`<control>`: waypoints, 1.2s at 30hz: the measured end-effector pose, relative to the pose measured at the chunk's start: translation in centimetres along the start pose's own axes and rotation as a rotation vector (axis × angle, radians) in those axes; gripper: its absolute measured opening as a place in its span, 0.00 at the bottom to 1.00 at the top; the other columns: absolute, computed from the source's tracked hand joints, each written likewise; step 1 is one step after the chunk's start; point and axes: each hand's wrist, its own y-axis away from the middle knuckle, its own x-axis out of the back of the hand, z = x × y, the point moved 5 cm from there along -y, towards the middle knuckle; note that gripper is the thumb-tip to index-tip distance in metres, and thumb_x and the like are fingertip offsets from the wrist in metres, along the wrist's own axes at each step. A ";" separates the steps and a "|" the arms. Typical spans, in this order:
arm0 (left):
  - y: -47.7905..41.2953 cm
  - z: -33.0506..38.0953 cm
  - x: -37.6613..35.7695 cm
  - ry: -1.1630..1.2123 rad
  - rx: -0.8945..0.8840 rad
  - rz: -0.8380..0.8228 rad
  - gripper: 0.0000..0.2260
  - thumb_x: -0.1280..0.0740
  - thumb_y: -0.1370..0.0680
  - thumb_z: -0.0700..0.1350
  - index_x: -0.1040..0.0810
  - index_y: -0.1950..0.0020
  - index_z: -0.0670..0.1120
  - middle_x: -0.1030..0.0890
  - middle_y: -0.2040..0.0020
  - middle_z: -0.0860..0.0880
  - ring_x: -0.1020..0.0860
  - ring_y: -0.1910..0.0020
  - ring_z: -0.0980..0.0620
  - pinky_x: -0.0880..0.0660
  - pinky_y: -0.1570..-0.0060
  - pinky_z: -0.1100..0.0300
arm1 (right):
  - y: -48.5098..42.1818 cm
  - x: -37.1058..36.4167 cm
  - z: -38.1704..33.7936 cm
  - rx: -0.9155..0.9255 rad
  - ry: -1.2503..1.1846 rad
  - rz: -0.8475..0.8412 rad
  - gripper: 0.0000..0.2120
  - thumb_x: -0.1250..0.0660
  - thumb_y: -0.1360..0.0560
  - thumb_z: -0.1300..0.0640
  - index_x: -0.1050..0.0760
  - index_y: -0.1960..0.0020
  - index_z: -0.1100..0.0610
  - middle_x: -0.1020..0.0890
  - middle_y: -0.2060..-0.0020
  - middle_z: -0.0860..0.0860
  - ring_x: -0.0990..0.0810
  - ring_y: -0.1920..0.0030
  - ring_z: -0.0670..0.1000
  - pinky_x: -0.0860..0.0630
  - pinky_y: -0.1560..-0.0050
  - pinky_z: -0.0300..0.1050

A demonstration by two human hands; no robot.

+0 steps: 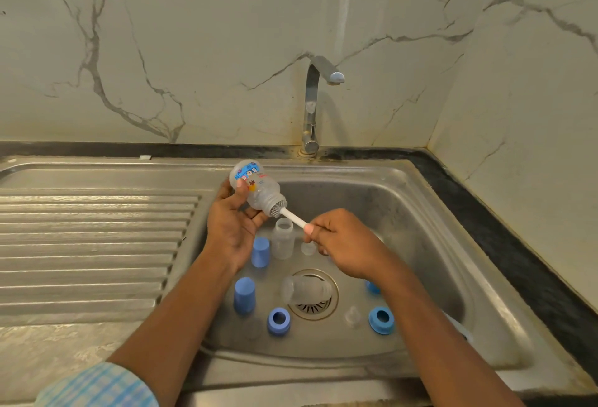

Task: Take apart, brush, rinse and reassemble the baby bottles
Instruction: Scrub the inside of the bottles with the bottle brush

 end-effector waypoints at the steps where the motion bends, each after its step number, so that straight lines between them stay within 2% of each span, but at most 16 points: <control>1: 0.2 0.0 -0.2 0.024 -0.007 -0.008 0.20 0.35 0.22 0.43 0.30 0.30 0.46 0.19 0.43 0.43 0.15 0.53 0.45 0.17 0.60 0.50 | 0.1 0.1 0.2 -0.021 -0.040 -0.022 0.14 0.40 0.18 0.53 0.20 0.56 0.56 0.27 0.73 0.49 0.32 0.73 0.45 0.32 0.66 0.42; 4: 0.4 -0.4 -0.5 0.066 0.018 -0.043 0.16 0.40 0.18 0.38 0.31 0.31 0.51 0.21 0.42 0.43 0.15 0.52 0.44 0.16 0.57 0.46 | 0.1 0.3 1.1 -0.039 -0.084 -0.020 0.15 0.40 0.17 0.54 0.20 0.56 0.57 0.29 0.76 0.47 0.33 0.74 0.45 0.33 0.66 0.43; 7: 0.6 -1.0 -0.7 -0.037 0.052 -0.092 0.13 0.38 0.19 0.44 0.28 0.34 0.50 0.20 0.38 0.41 0.17 0.47 0.43 0.18 0.49 0.46 | -0.3 0.5 1.8 0.005 0.119 0.107 0.18 0.39 0.18 0.51 0.27 0.66 0.53 0.29 0.75 0.48 0.32 0.72 0.49 0.32 0.65 0.48; 9: 0.8 -1.5 -0.8 -0.196 0.056 -0.053 0.22 0.34 0.24 0.54 0.31 0.32 0.48 0.20 0.37 0.41 0.17 0.45 0.44 0.19 0.45 0.45 | -0.7 1.0 2.1 -0.005 0.280 0.200 0.19 0.39 0.19 0.50 0.32 0.68 0.52 0.29 0.74 0.48 0.31 0.71 0.51 0.31 0.64 0.50; 11: 1.0 -2.2 -0.7 -0.300 0.056 0.010 0.30 0.32 0.29 0.59 0.34 0.31 0.48 0.21 0.37 0.42 0.17 0.46 0.44 0.19 0.47 0.47 | -0.8 1.2 1.8 0.003 0.396 0.255 0.18 0.39 0.19 0.49 0.32 0.67 0.51 0.28 0.72 0.48 0.28 0.68 0.52 0.30 0.63 0.50; 16: 1.4 -3.4 -0.8 -0.328 0.049 0.021 0.40 0.23 0.38 0.55 0.36 0.31 0.49 0.24 0.37 0.42 0.18 0.43 0.42 0.17 0.50 0.47 | -0.4 0.5 -0.3 0.067 0.613 0.324 0.10 0.40 0.19 0.48 0.24 0.52 0.52 0.22 0.57 0.48 0.23 0.58 0.53 0.30 0.61 0.46; 20: 1.4 -3.2 -0.7 -0.268 0.058 0.024 0.37 0.22 0.36 0.49 0.34 0.31 0.48 0.22 0.38 0.42 0.16 0.45 0.42 0.18 0.48 0.45 | -0.2 0.8 -0.6 0.070 0.527 0.372 0.05 0.37 0.20 0.49 0.26 0.48 0.50 0.23 0.53 0.45 0.23 0.57 0.50 0.30 0.59 0.44; 22: 1.3 -3.0 -0.6 -0.212 0.066 0.048 0.34 0.23 0.34 0.46 0.32 0.31 0.47 0.21 0.38 0.42 0.16 0.47 0.43 0.17 0.50 0.47 | 0.0 0.5 -1.1 0.103 0.521 0.365 0.04 0.37 0.20 0.50 0.27 0.49 0.50 0.23 0.53 0.45 0.23 0.57 0.51 0.28 0.59 0.46; 24: 1.2 -2.4 -0.5 -0.159 0.068 0.062 0.32 0.25 0.33 0.44 0.31 0.31 0.45 0.20 0.38 0.40 0.15 0.50 0.44 0.16 0.55 0.50 | 0.0 0.1 -1.3 0.119 0.550 0.334 0.06 0.37 0.20 0.50 0.27 0.51 0.51 0.22 0.56 0.47 0.24 0.59 0.52 0.28 0.60 0.47; 27: 0.8 -1.6 0.0 -0.104 0.062 0.087 0.34 0.25 0.32 0.42 0.33 0.28 0.44 0.22 0.37 0.38 0.16 0.47 0.41 0.16 0.58 0.50 | -0.2 -0.1 -0.9 0.099 0.492 0.248 0.09 0.37 0.20 0.49 0.24 0.52 0.54 0.21 0.61 0.50 0.24 0.62 0.53 0.30 0.63 0.47; 30: 0.5 -0.8 0.0 -0.083 0.032 0.099 0.29 0.30 0.24 0.37 0.38 0.26 0.48 0.21 0.44 0.42 0.15 0.54 0.44 0.16 0.59 0.50 | -0.3 0.3 -0.5 0.072 0.327 0.212 0.10 0.35 0.21 0.48 0.23 0.55 0.54 0.22 0.67 0.49 0.24 0.66 0.52 0.29 0.65 0.47; 32: 0.2 -0.4 -0.1 -0.056 0.006 0.087 0.27 0.33 0.21 0.36 0.39 0.26 0.51 0.22 0.46 0.44 0.15 0.58 0.47 0.16 0.59 0.50 | -0.3 0.4 -0.4 0.054 0.250 0.186 0.10 0.35 0.21 0.49 0.22 0.56 0.54 0.23 0.69 0.49 0.26 0.68 0.51 0.30 0.66 0.47; 36: 0.1 -0.1 -0.4 -0.012 -0.002 0.030 0.21 0.37 0.19 0.34 0.35 0.29 0.50 0.22 0.46 0.45 0.15 0.57 0.47 0.16 0.58 0.47 | -0.1 0.3 -0.1 0.038 0.202 0.094 0.15 0.37 0.19 0.51 0.22 0.58 0.59 0.23 0.69 0.54 0.29 0.70 0.50 0.31 0.66 0.49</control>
